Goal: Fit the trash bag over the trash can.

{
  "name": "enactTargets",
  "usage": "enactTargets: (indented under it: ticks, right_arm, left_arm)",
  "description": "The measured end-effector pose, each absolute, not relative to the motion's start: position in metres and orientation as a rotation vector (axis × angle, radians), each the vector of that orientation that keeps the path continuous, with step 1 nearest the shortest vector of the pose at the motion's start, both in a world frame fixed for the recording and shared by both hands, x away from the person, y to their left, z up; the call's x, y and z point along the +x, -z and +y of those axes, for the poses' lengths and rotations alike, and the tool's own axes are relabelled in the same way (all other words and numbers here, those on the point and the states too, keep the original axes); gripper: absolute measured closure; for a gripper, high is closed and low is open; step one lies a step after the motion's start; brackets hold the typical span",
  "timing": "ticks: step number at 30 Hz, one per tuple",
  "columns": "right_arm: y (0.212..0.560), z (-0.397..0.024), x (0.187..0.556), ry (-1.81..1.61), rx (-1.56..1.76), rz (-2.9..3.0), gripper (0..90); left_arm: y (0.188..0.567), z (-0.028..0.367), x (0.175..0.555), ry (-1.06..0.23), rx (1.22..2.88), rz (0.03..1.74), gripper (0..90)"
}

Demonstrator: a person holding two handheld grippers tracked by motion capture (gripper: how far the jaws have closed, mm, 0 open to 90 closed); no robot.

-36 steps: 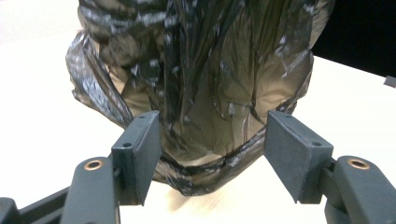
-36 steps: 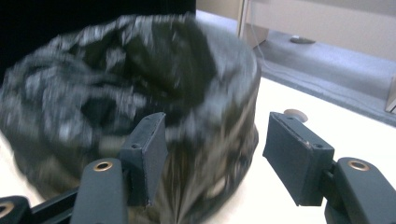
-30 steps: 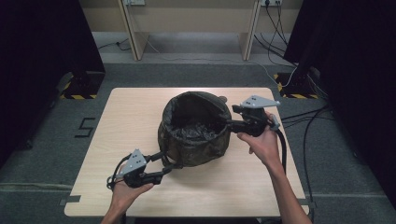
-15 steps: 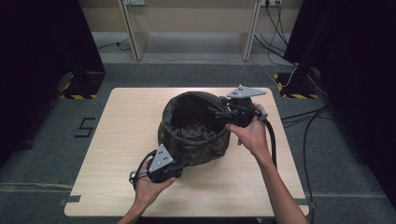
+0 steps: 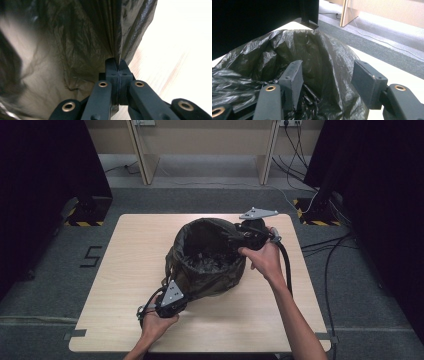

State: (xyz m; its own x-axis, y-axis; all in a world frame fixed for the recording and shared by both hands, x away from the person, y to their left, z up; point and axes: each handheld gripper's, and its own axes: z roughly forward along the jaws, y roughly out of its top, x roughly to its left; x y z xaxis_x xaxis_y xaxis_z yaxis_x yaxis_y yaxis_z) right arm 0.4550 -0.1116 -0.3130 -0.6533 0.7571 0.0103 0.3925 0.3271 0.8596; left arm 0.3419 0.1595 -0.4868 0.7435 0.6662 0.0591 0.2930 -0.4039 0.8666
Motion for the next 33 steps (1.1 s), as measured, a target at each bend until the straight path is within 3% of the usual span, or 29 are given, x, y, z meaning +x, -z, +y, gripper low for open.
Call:
enactTargets:
  ticks: [3,8,13,21,33]
  right_arm:
    - [0.31,-0.106,0.458,-1.256,1.011,2.212,42.5]
    - [0.304,-0.091,0.465,-1.25,1.006,2.229,43.7]
    - [0.302,-0.075,0.477,-1.248,1.03,2.25,45.9]
    - [0.312,-0.05,0.499,-1.186,1.112,2.267,46.3]
    - [0.345,-0.03,0.521,-1.043,1.226,2.314,47.0]
  left_arm:
    - [0.486,0.161,0.34,-0.48,1.995,0.724,87.1]
    - [0.474,0.162,0.327,-0.462,1.946,0.691,62.3]
    - [0.462,0.173,0.307,-0.446,1.896,0.669,45.3]
    - [0.474,0.195,0.295,-0.431,1.888,0.716,39.2]
    - [0.497,0.216,0.31,-0.402,1.913,0.832,38.2]
